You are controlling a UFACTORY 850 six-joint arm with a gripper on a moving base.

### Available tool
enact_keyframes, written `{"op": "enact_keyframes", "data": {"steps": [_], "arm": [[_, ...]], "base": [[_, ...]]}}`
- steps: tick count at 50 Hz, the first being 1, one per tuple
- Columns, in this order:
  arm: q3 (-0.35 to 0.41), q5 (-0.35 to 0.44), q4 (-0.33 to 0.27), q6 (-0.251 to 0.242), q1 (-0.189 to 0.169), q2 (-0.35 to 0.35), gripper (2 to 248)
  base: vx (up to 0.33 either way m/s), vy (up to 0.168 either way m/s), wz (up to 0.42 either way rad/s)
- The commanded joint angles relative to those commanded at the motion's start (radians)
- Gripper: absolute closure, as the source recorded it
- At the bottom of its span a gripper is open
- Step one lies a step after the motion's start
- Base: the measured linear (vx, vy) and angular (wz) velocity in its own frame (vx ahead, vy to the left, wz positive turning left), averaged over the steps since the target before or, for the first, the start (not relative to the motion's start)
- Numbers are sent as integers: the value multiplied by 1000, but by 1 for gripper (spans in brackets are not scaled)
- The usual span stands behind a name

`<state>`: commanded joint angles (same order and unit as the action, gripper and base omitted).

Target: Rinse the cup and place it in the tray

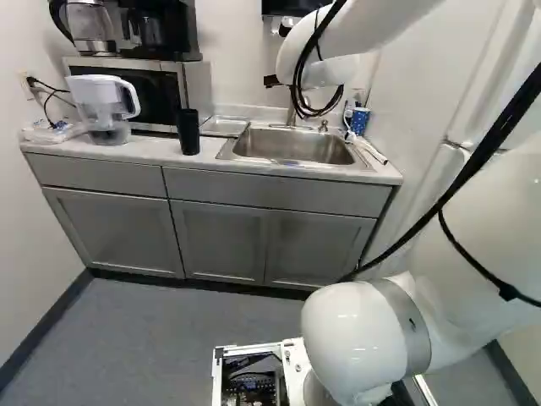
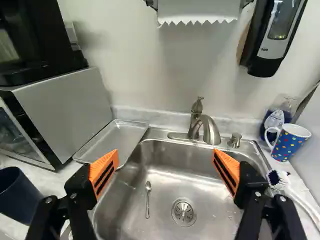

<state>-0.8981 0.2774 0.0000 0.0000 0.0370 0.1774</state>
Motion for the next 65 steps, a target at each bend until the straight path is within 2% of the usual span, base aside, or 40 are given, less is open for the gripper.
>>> {"op": "enact_keyframes", "data": {"steps": [65], "arm": [[0, 0, 0, 0, 0, 0, 3]], "base": [[96, 29, -8]]}}
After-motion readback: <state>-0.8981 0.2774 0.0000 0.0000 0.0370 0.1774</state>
